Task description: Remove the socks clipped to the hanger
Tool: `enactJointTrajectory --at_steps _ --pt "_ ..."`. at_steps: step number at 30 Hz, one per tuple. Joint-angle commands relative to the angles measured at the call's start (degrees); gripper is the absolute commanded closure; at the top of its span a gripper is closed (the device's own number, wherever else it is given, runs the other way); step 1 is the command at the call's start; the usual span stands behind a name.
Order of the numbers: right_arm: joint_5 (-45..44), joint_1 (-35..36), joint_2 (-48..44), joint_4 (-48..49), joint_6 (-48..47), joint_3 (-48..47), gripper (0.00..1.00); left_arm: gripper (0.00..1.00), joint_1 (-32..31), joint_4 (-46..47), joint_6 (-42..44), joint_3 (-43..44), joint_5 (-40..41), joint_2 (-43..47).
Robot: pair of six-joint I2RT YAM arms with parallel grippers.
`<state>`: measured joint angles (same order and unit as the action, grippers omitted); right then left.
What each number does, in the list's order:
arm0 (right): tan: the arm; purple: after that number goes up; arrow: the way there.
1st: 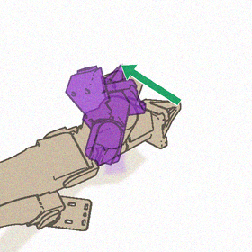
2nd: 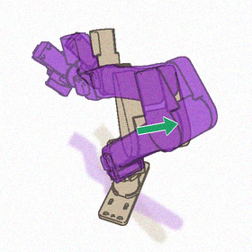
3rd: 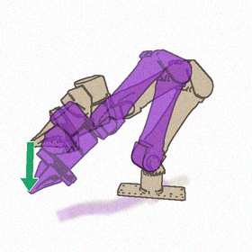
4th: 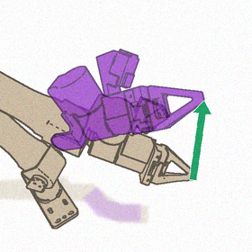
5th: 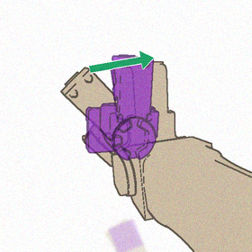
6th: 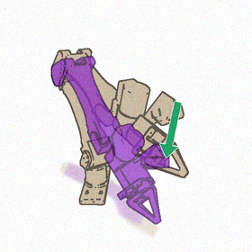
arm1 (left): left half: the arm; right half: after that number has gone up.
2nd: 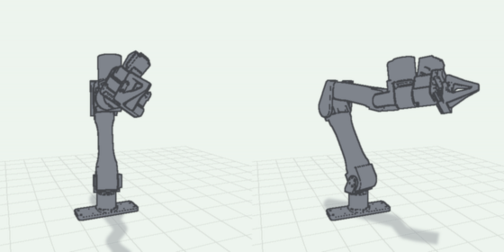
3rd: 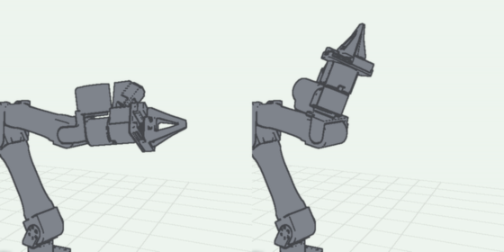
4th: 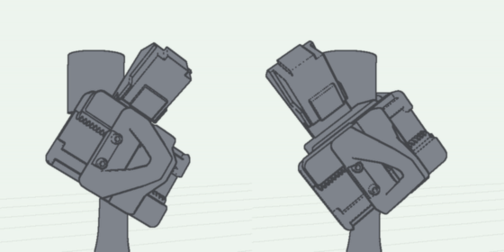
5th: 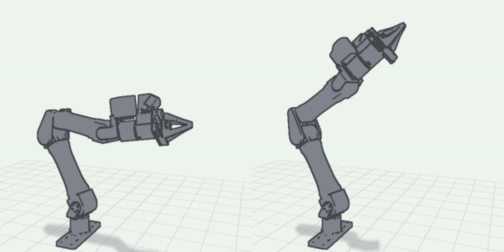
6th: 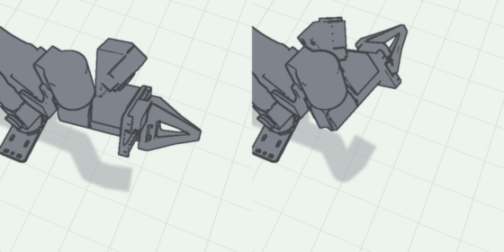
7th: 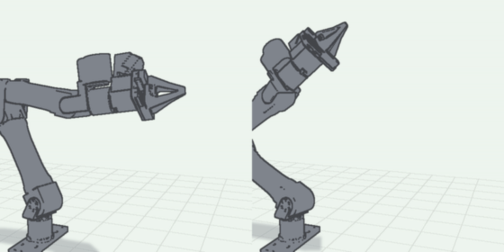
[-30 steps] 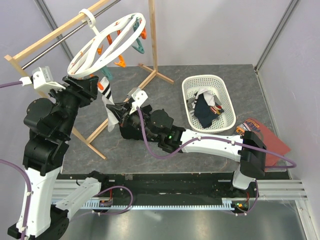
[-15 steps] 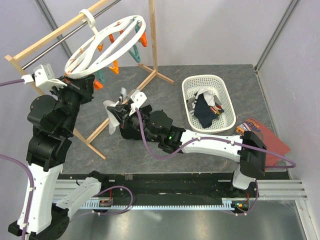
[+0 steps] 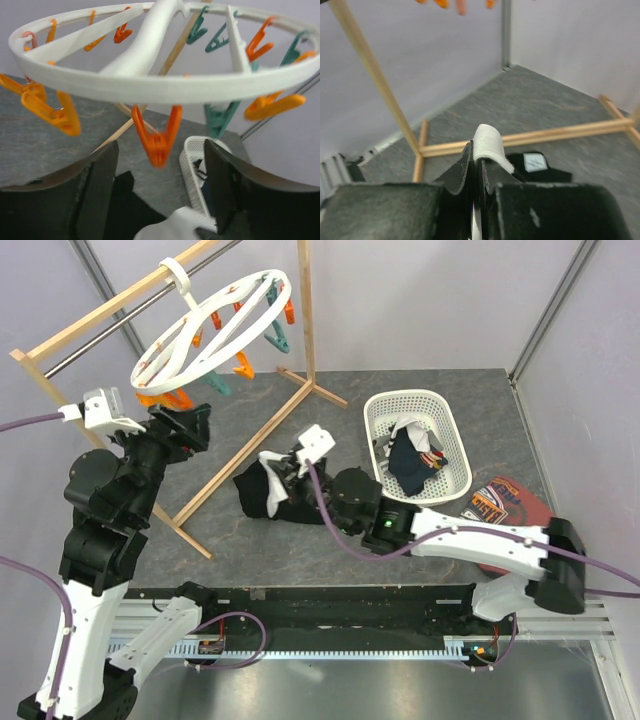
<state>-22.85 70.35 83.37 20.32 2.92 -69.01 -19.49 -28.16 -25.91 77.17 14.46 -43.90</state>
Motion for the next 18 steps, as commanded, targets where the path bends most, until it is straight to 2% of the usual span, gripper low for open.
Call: enactJointTrajectory --at_steps 1,5,6,9,15,16,18 --pt "-10.5 -0.8 -11.4 -10.8 -1.1 5.3 0.91 0.02 0.0 0.0 9.9 -3.6 -5.9 4.2" --pt "-14.6 -2.6 -19.4 -20.0 0.3 8.7 0.92 0.01 0.0 -0.3 11.8 -8.3 -6.6 9.7" --pt "-15.5 -3.3 -20.5 -24.8 0.9 8.8 0.92 0.01 0.0 -0.1 11.4 -9.5 -8.4 10.8" --pt "-15.6 -7.9 -22.9 -31.1 0.4 7.1 0.92 0.01 0.0 0.6 8.4 -14.7 -13.2 15.4" --pt "-12.1 -23.3 -18.1 -36.2 -2.4 0.7 0.89 0.01 0.0 4.4 0.5 -25.4 -26.4 18.1" --pt "-9.1 -27.3 -16.0 -37.0 -2.4 -0.4 0.87 0.01 0.1 5.8 0.5 -27.3 -28.5 18.2" --pt "-8.0 -30.8 -12.3 -38.2 -2.4 -3.1 0.86 0.01 0.0 7.2 1.2 -29.3 -34.2 17.4"
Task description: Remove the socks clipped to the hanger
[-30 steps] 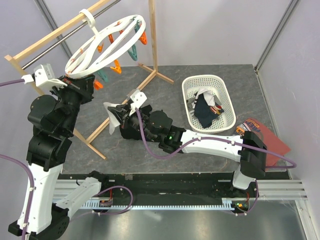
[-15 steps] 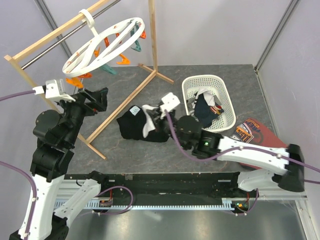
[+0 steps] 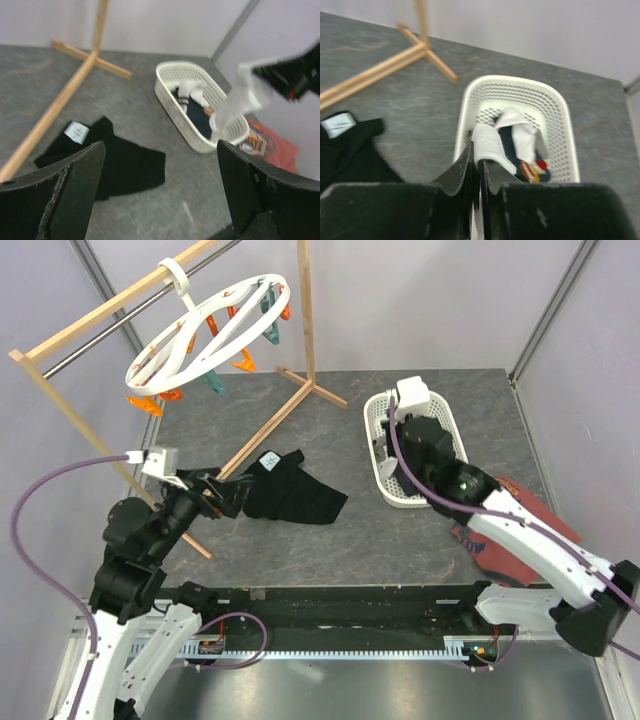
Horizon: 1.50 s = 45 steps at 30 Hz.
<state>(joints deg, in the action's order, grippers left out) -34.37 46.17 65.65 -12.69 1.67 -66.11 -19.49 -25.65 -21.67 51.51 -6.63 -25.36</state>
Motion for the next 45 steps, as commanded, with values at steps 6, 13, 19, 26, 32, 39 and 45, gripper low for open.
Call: enactJointTrajectory --at_steps 6,13,19,26,32,39,45 --pt "8.8 -21.3 15.7 -7.5 -1.7 -12.8 0.87 0.01 0.0 8.9 -1.4 -4.4 -22.4 -4.4" --pt "13.6 -24.4 24.3 -9.2 2.1 -12.2 0.54 0.01 0.0 12.7 -0.4 -6.1 -25.8 -4.5" --pt "5.6 -23.0 19.4 -14.8 5.1 -15.0 0.02 0.01 0.0 12.8 0.8 -1.8 -28.3 -6.6" --pt "22.7 -20.4 2.9 -22.6 15.5 -16.2 0.02 0.01 0.0 15.8 0.3 -0.4 -29.1 -9.1" --pt "34.3 -20.3 -10.9 -21.4 22.1 -10.6 0.02 0.01 0.1 19.0 -0.7 0.5 -28.4 -8.8" --pt "36.0 -20.4 -20.0 -23.0 26.1 -4.9 0.02 0.01 0.0 23.6 -6.3 -3.4 -25.0 -5.3" --pt "35.2 -20.3 -22.5 -23.2 26.2 -3.5 0.02 0.01 0.0 23.3 -6.4 -5.1 -23.9 -3.2"
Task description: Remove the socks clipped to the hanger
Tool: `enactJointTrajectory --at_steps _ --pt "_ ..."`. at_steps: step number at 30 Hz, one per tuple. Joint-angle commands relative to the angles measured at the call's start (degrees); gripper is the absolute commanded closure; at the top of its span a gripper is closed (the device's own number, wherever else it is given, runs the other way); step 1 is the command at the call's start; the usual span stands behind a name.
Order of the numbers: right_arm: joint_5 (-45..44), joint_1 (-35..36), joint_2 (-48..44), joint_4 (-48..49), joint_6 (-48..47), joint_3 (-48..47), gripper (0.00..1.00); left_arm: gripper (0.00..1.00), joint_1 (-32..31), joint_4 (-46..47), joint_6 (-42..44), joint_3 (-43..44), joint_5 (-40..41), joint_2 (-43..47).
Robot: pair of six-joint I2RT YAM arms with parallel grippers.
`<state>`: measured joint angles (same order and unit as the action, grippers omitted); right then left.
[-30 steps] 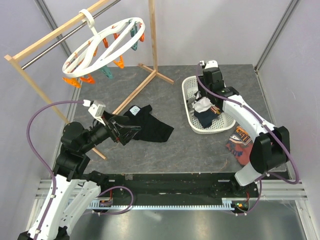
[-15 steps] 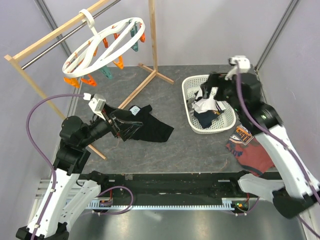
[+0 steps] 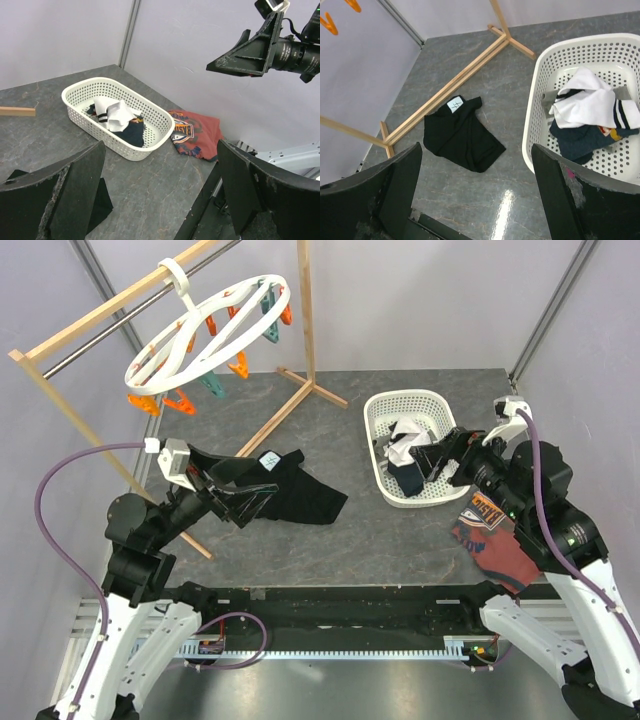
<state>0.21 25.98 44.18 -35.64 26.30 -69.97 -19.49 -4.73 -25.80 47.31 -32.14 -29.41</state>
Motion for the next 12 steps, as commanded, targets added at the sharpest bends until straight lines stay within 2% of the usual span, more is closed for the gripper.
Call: enactJointTrajectory --at_steps 1,12 --pt "0.2 -0.2 -1.3 -0.2 1.6 0.2 0.02 0.01 0.1 2.4 -2.3 -0.8 1.7 0.9" --pt "1.0 -0.1 -1.7 0.0 2.3 -0.7 0.02 0.01 0.0 1.7 -2.1 -0.2 1.6 0.9"
